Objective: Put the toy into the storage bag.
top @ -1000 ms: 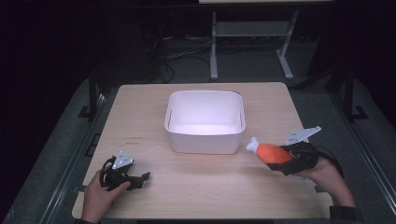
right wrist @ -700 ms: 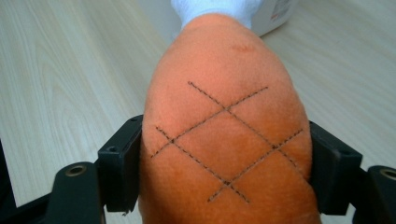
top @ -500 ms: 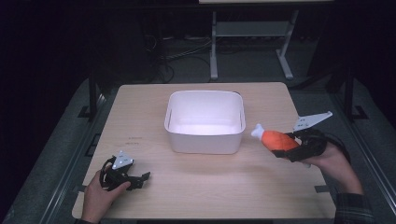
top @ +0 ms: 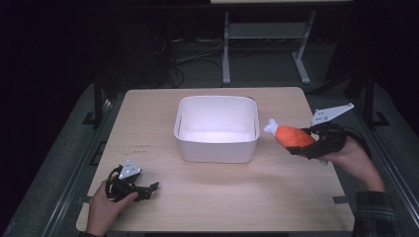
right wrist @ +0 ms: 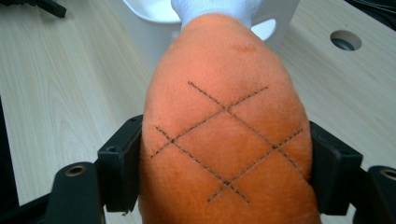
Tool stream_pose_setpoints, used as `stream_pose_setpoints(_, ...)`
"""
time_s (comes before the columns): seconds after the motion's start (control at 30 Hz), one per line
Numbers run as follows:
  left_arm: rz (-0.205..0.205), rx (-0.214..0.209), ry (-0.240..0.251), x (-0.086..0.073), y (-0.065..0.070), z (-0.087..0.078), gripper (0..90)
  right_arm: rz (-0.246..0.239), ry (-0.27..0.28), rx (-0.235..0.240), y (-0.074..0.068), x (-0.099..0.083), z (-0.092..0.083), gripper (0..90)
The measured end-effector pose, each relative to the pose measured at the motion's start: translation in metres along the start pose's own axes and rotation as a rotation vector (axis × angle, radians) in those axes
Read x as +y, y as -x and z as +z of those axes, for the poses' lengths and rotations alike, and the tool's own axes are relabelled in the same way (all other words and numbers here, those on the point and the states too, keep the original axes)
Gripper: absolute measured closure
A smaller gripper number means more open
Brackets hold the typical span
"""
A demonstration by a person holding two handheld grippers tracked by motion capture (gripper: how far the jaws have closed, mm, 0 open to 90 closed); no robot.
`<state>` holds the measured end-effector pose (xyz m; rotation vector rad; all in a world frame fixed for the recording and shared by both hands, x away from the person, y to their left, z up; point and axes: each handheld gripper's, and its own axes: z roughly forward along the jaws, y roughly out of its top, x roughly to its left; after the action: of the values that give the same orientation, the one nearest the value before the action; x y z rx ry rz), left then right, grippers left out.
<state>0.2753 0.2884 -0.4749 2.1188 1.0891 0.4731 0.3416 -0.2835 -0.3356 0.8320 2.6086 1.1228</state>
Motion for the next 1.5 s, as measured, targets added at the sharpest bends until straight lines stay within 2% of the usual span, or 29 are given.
stream_pose_setpoints(0.67, 0.001, 0.0, -0.001, 0.0, 0.0, 0.0, 13.0, -0.05, 0.019, 0.045, 0.002, 0.045, 0.011, 24.9)
stream_pose_setpoints(1.5, 0.001, 0.0, -0.001, 0.0, 0.0, 0.0, 13.0, -0.153, 0.017, 0.122, -0.012, 0.111, 0.051, 24.7)
